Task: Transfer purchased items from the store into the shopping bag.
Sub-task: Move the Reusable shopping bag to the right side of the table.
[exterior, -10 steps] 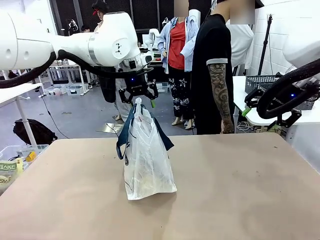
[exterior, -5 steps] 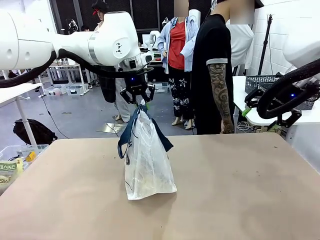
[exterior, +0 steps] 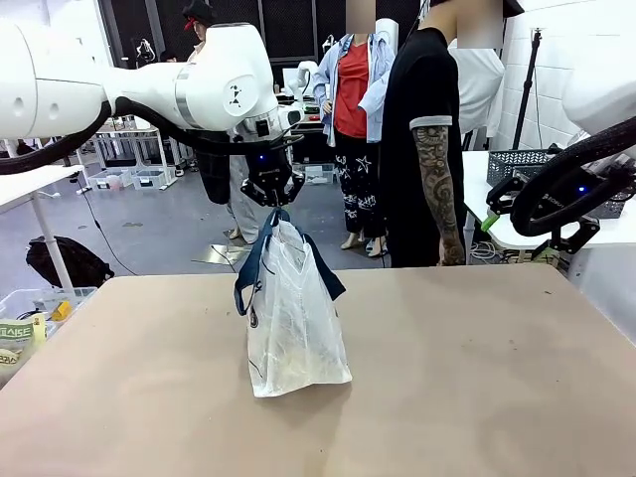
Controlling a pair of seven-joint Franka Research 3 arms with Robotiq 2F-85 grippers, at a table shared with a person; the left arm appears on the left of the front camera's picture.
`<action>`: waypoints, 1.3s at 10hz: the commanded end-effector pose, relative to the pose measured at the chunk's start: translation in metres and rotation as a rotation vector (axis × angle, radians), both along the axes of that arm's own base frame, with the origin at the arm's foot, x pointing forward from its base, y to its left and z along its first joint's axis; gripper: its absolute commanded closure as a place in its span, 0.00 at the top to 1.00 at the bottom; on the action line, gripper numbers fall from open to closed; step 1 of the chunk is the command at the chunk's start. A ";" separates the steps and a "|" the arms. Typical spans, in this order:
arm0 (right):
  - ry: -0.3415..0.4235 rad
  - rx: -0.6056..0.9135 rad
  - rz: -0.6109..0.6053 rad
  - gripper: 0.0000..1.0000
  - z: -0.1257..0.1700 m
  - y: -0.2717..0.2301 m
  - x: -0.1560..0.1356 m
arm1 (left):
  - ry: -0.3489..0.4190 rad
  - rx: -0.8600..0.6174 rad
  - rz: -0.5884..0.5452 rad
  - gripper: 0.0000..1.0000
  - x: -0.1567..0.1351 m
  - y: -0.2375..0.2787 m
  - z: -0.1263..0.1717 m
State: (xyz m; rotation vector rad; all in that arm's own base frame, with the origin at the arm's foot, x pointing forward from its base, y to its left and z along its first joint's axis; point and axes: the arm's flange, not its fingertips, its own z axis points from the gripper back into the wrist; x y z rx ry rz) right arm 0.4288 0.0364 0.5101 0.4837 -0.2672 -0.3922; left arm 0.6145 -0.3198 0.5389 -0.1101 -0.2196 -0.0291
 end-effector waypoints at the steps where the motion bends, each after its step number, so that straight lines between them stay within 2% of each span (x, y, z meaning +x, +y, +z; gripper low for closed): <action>1: 0.014 -0.016 -0.012 1.00 -0.001 0.001 -0.003 | 0.000 0.054 0.032 0.00 -0.004 0.000 0.003; 2: 0.014 -0.016 -0.012 1.00 -0.001 0.001 -0.003 | -0.019 0.034 0.031 0.00 -0.008 0.006 0.008; 5: 0.014 -0.016 -0.012 1.00 -0.001 0.001 -0.003 | -0.170 -0.076 0.093 0.00 -0.047 0.059 0.040; 10: 0.014 -0.016 -0.012 1.00 -0.001 0.001 -0.003 | -0.194 -0.196 0.275 0.00 -0.116 0.165 0.060; 12: 0.014 -0.016 -0.012 1.00 -0.001 0.001 -0.003 | -0.241 -0.248 0.379 0.00 -0.143 0.204 0.070; 13: 0.014 -0.016 -0.012 1.00 -0.001 0.001 -0.003 | -0.216 -0.248 0.382 0.00 -0.156 0.225 0.076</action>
